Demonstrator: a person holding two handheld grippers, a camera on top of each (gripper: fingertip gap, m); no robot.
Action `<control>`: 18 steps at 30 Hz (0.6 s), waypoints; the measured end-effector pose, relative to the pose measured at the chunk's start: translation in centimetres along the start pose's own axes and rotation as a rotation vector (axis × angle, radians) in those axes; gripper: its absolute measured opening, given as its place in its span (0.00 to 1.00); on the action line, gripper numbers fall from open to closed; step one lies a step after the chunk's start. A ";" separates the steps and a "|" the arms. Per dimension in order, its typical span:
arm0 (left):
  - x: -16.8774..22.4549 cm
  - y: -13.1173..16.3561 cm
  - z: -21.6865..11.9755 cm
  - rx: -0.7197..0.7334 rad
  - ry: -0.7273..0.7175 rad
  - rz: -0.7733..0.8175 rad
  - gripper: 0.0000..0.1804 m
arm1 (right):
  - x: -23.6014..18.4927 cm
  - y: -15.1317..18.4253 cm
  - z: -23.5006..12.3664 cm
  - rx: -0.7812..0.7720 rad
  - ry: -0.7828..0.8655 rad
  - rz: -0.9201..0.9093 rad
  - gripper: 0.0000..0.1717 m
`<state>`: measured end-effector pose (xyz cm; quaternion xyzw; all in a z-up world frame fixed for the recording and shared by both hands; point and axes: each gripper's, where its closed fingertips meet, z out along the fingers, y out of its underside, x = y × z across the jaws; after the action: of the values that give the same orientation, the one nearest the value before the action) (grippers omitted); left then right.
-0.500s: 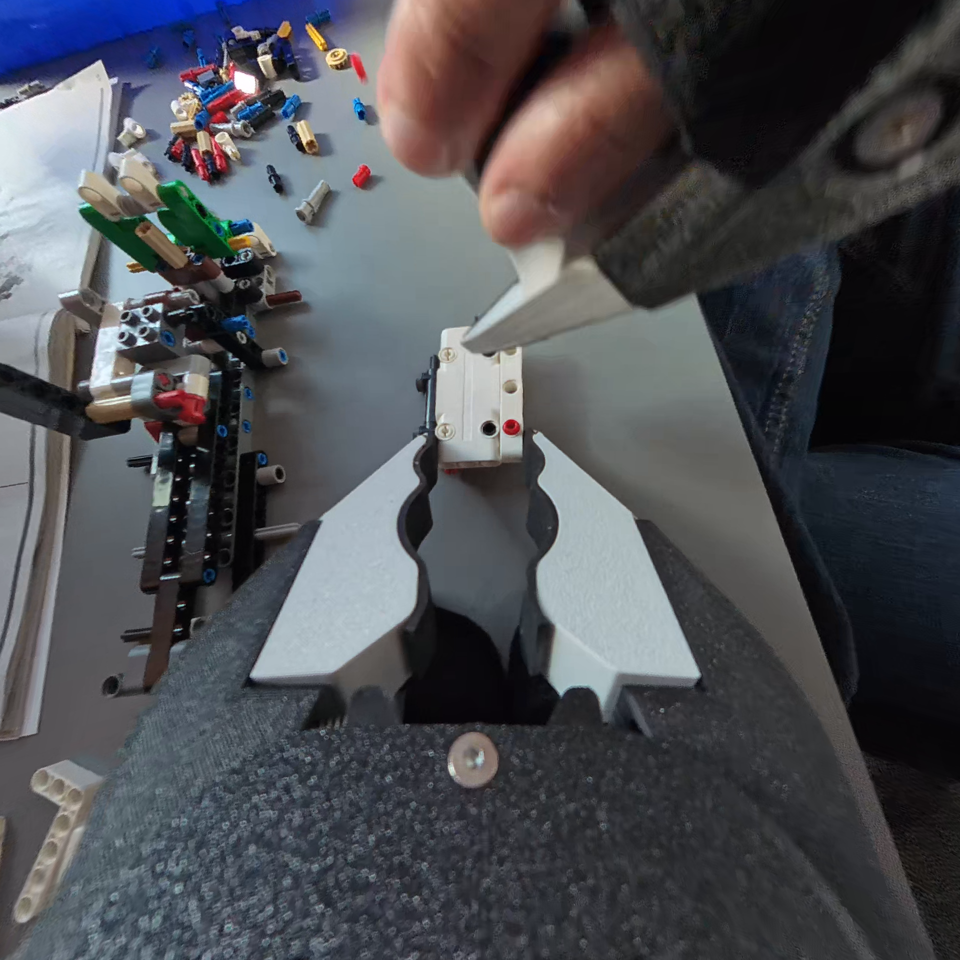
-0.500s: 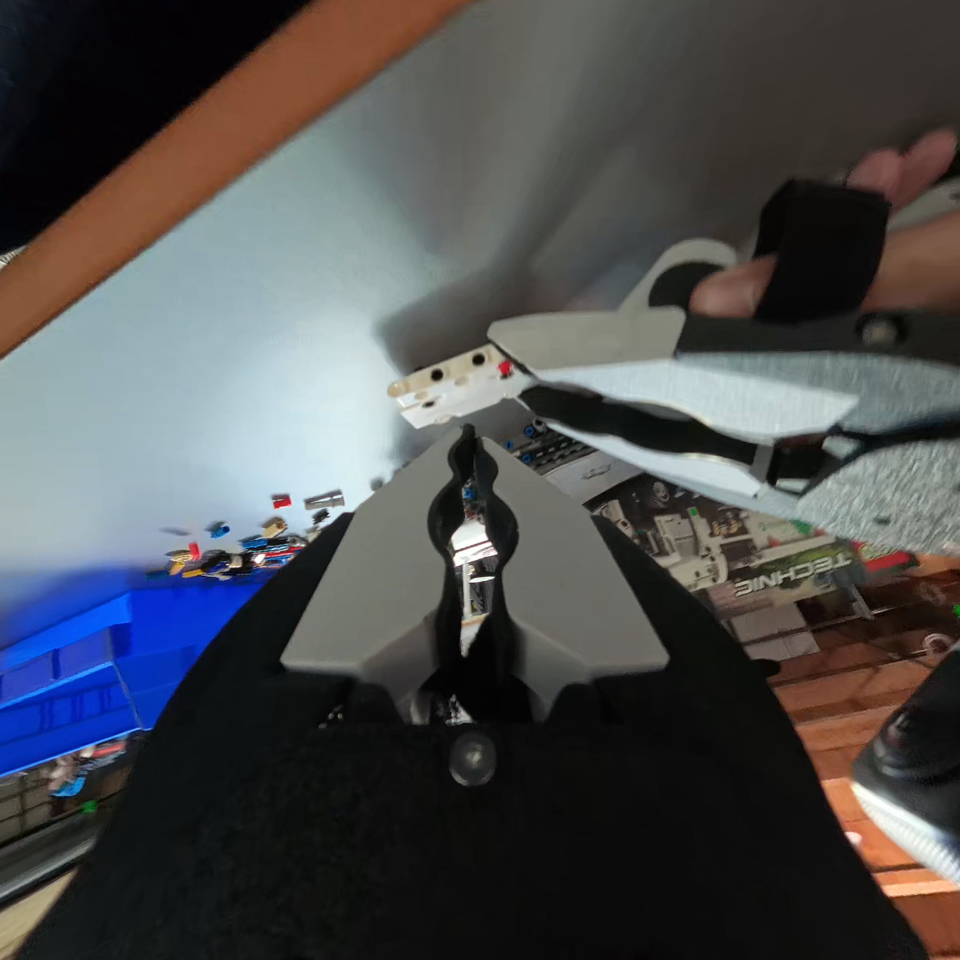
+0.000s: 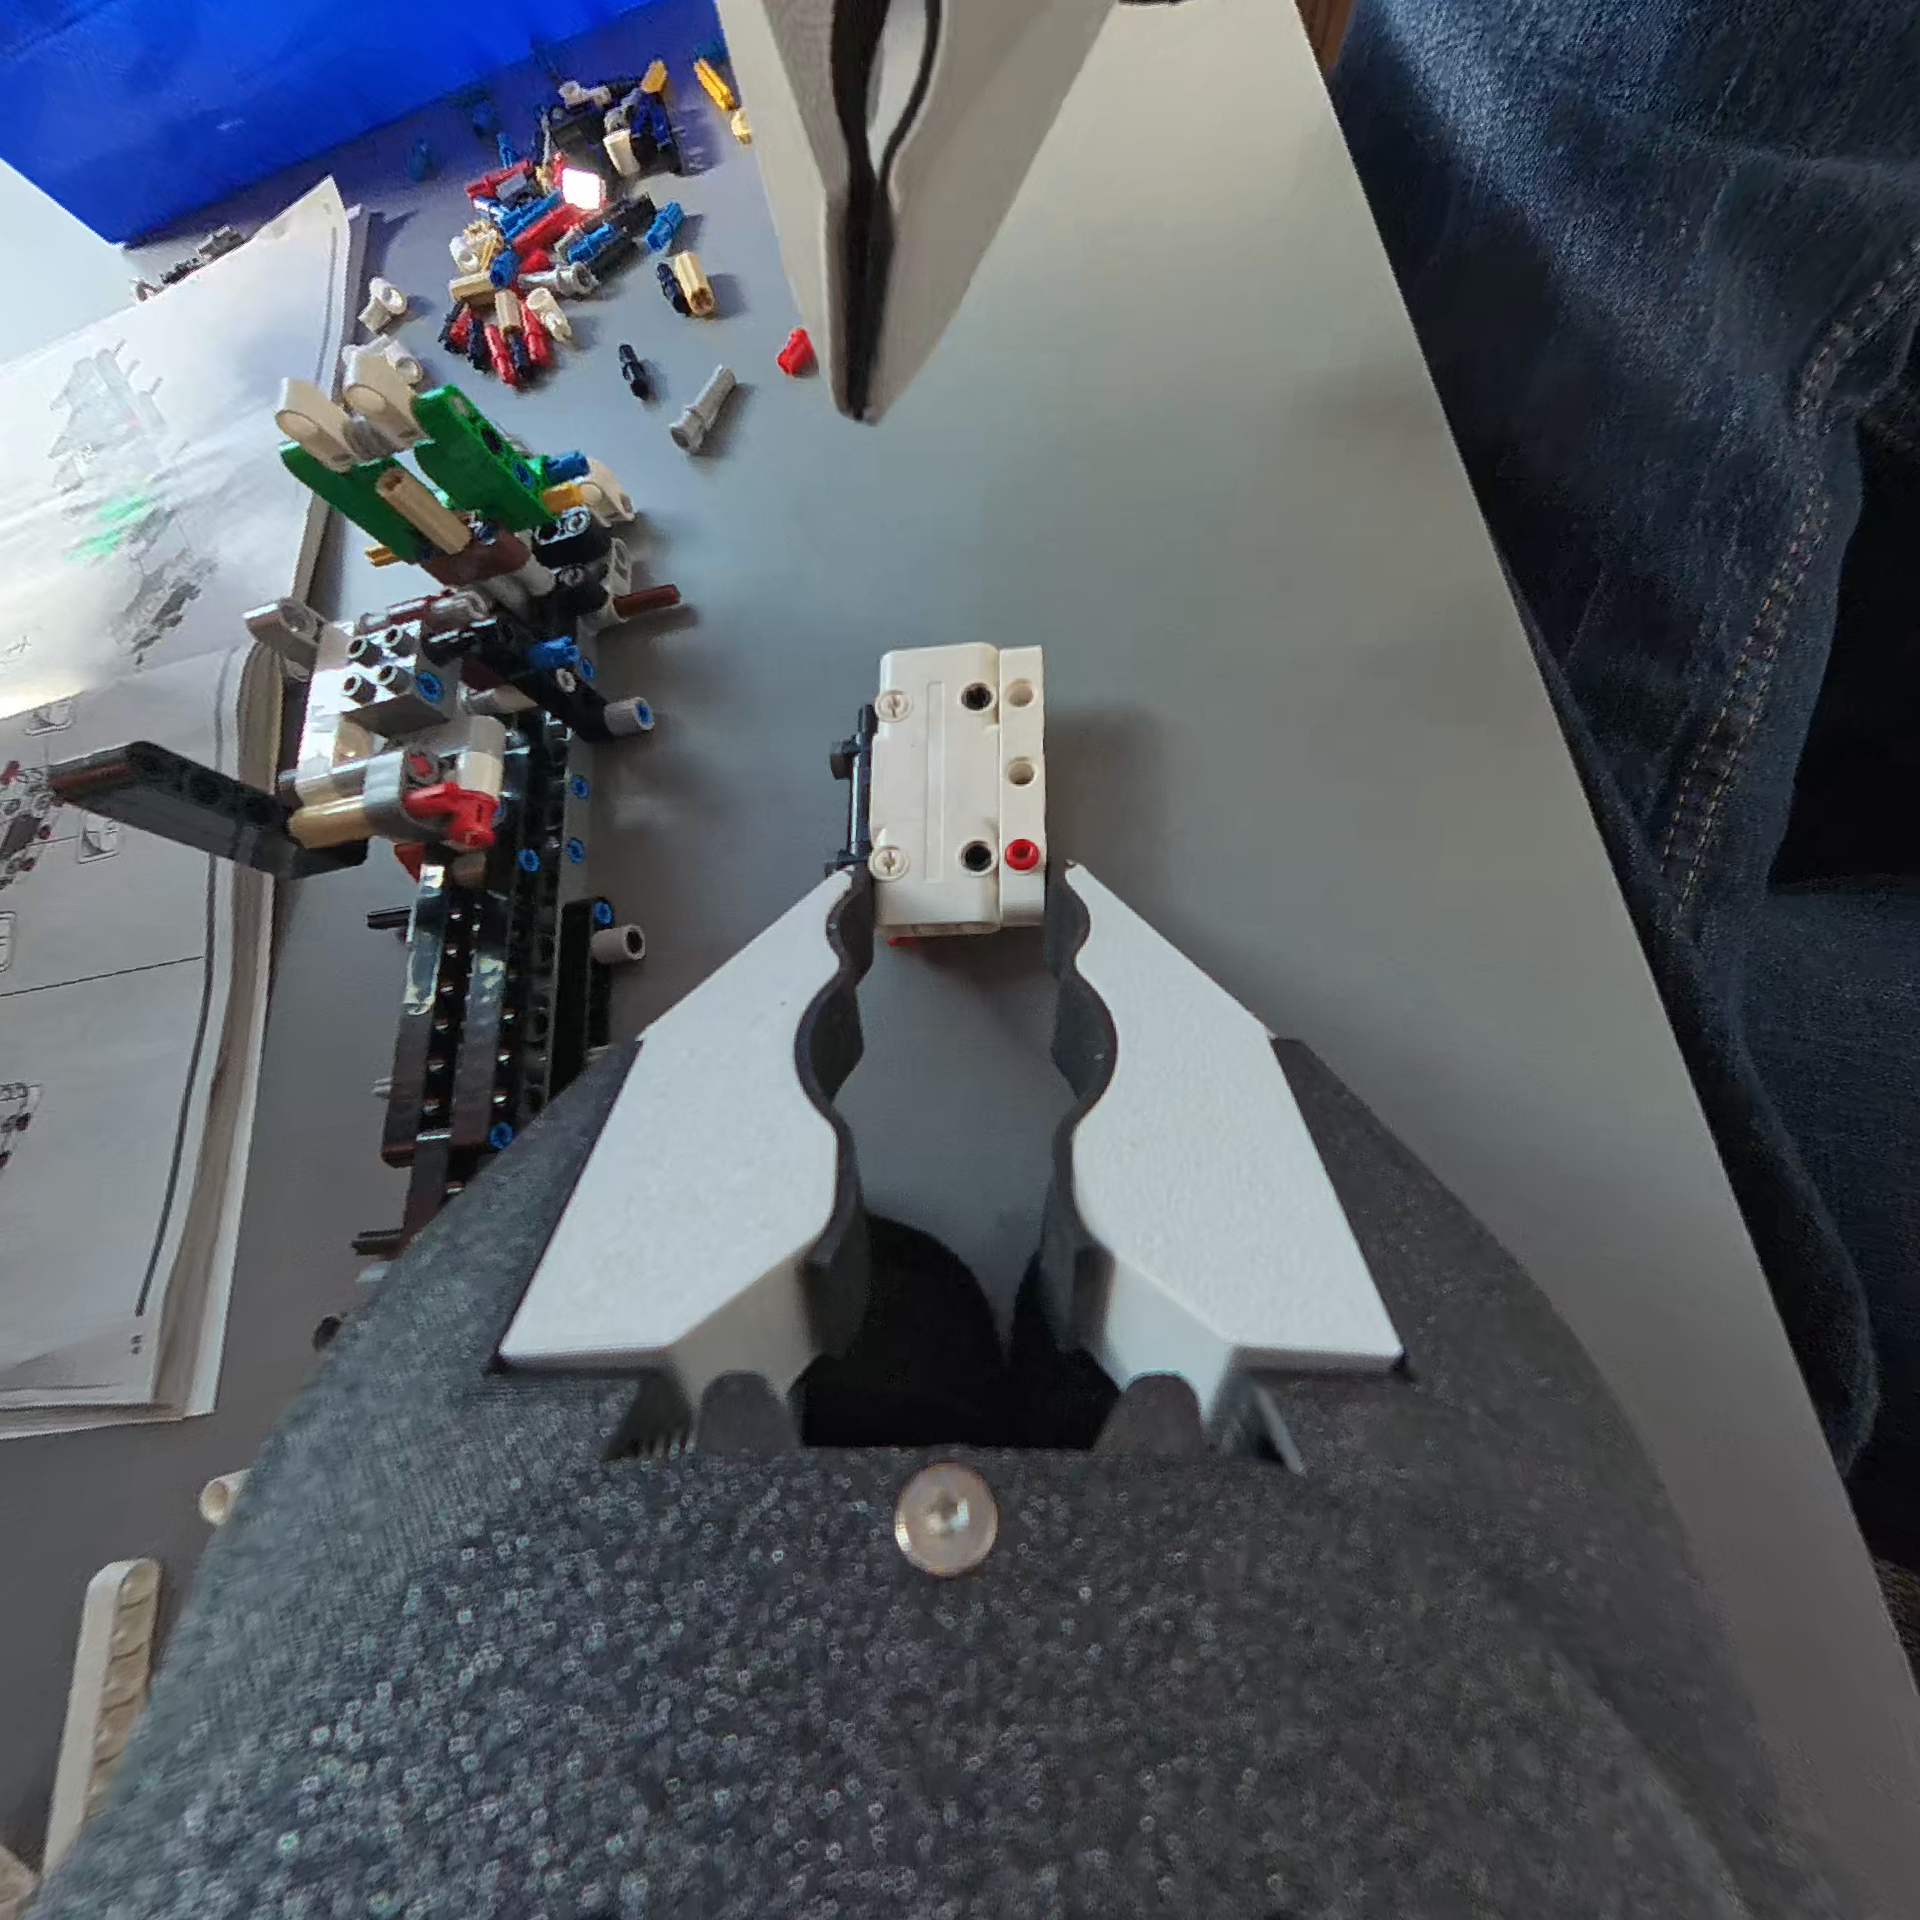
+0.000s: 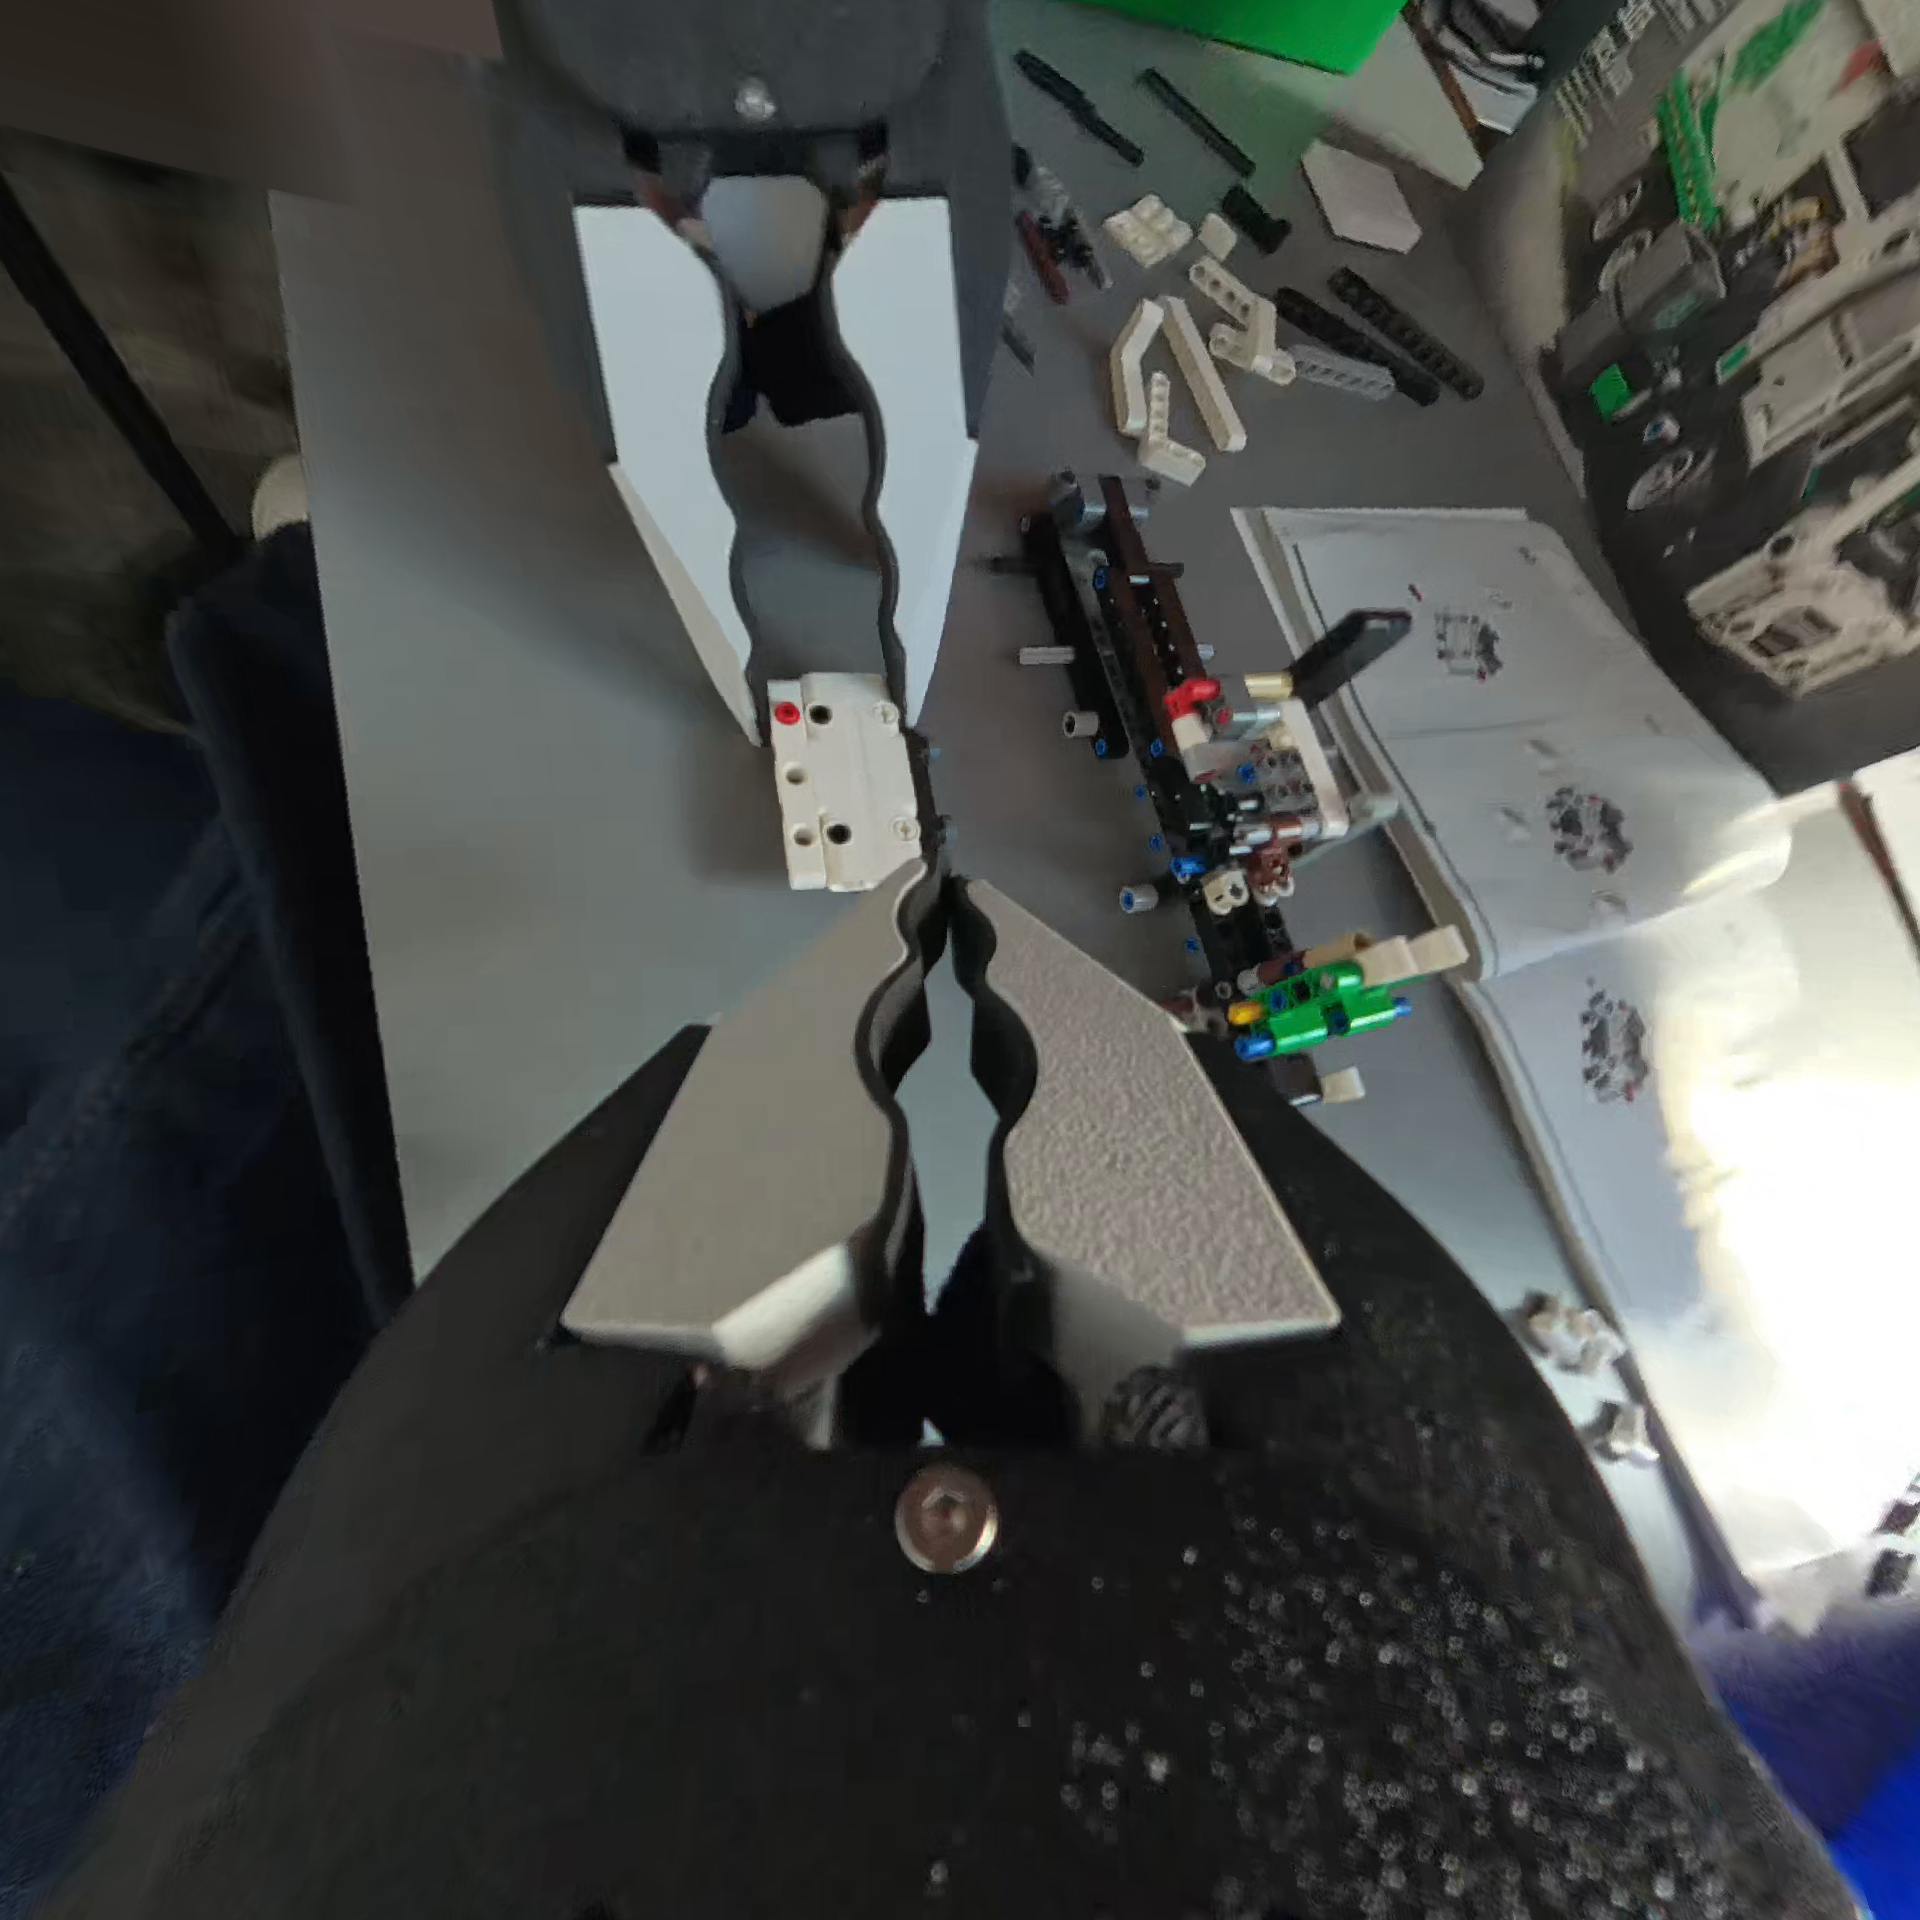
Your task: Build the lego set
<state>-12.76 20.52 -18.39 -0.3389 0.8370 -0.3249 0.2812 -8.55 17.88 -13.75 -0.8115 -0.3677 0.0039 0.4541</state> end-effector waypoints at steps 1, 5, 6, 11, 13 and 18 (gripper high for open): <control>0.0 0.0 0.0 0.000 -0.004 0.005 0.17 | 0.4 0.6 -0.1 0.004 -0.005 0.076 0.00; -0.1 0.0 0.0 0.002 -0.011 0.020 0.17 | 1.8 2.3 -0.7 0.091 -0.068 0.422 0.00; -0.1 0.0 0.0 0.002 -0.012 0.025 0.17 | 2.1 2.5 -1.0 0.125 -0.094 0.532 0.00; 0.0 0.0 0.0 0.004 -0.015 0.032 0.17 | 4.4 0.8 -2.6 0.387 -0.055 0.717 0.00; -0.1 0.0 0.0 0.004 -0.015 0.032 0.17 | 4.8 0.9 -2.5 0.368 0.016 0.712 0.00; -0.7 0.2 0.1 -0.005 -0.020 0.004 0.17 | 5.0 0.9 -4.2 0.404 0.094 0.721 0.00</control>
<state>-12.32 21.06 -18.44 -0.3413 0.8356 -0.3187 0.2894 -2.90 17.54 -10.34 -0.7821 -0.0309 0.1977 0.5902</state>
